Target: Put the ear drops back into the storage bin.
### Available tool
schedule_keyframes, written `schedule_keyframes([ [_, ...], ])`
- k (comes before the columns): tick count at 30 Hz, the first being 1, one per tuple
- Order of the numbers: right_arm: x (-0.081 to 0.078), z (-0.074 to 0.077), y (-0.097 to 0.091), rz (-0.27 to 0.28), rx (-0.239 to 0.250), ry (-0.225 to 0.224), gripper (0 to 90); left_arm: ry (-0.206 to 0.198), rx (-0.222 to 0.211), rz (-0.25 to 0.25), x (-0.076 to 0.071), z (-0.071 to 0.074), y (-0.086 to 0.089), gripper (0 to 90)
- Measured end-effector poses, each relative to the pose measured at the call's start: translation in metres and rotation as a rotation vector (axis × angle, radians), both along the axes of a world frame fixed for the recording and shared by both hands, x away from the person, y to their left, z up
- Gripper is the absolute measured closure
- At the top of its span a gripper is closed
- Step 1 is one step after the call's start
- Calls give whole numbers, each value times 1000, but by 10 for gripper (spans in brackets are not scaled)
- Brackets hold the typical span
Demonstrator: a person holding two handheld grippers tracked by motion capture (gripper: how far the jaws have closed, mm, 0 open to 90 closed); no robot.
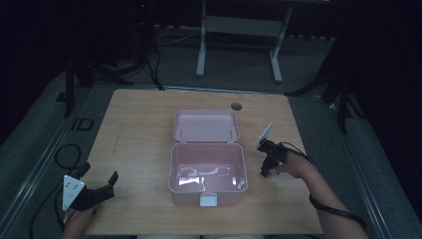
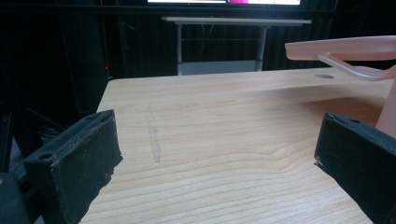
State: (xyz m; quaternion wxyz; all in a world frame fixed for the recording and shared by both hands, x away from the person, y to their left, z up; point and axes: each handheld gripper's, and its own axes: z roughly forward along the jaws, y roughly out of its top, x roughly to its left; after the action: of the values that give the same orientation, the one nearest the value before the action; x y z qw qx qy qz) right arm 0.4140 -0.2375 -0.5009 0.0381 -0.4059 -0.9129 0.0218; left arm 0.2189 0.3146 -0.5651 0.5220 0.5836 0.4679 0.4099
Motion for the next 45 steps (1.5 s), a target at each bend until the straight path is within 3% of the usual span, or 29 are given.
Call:
schedule_keyframes([
  [6, 2, -3, 2, -2, -4, 4, 537, 0, 0, -1, 0, 0, 0, 4],
  [7, 2, -4, 4, 16, -6, 5, 580, 0, 1, 0, 0, 0, 0, 4],
  [13, 0, -2, 6, 56, -34, 1, 596, 0, 1, -1, 0, 0, 0, 4],
  [15, -4, 1, 7, 119, -57, -20, 596, 1, -1, 0, 0, 0, 0, 4],
  [18, -6, 3, 6, 145, -56, -32, 596, 1, -1, 1, 0, 0, 0, 4],
  [35, -34, 21, -3, 473, -75, -109, 597, 1, 2, 2, 0, 0, 0, 4],
  [45, -51, 26, -4, 619, -60, -109, 596, 2, 0, 3, 0, 0, 0, 4],
])
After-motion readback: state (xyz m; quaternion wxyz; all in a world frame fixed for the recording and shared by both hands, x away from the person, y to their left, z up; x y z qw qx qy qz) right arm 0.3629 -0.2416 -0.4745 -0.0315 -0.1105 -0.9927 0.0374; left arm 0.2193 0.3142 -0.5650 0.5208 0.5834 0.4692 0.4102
